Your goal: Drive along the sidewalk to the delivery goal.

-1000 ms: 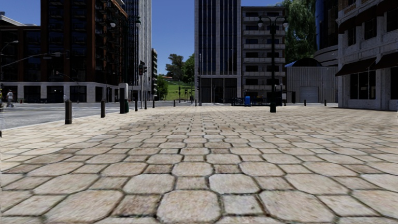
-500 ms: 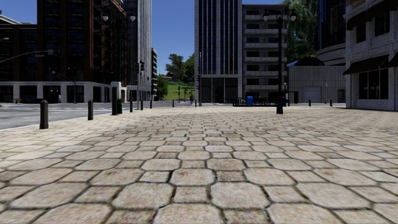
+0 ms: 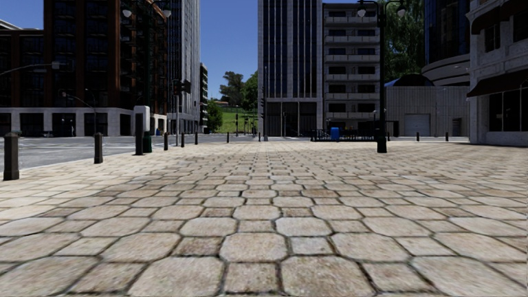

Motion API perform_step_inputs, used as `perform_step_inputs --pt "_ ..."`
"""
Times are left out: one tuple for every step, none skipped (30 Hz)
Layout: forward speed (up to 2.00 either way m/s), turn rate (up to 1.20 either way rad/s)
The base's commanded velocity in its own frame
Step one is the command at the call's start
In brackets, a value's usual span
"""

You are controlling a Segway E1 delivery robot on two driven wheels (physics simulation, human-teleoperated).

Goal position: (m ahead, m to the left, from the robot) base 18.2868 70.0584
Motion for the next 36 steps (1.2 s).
perform_step_inputs --pt "2.0 0.0" --pt "2.0 0.0" --pt "2.0 0.0" --pt "2.0 0.0" --pt "2.0 0.0" --pt "2.0 0.0" --pt "2.0 0.0" --pt "2.0 0.0" --pt "2.0 0.0" --pt "2.0 0.0" --pt "2.0 0.0" --pt "2.0 0.0" --pt "2.0 0.0" --pt "2.0 0.0" --pt "2.0 0.0" --pt "2.0 0.0" --pt "2.0 0.0" --pt "2.0 0.0" --pt "2.0 0.0" --pt "2.0 0.0" --pt "2.0 0.0" --pt "2.0 0.0" --pt "2.0 0.0" --pt "2.0 0.0" --pt "2.0 0.0" --pt "2.0 0.0" --pt "2.0 0.0" --pt "2.0 0.0" --pt "2.0 0.0" --pt "2.0 0.0" --pt "2.0 0.0" --pt "2.0 0.0" --pt "2.0 0.0" --pt "2.0 0.0" --pt "2.0 0.0" --pt "2.0 0.0"
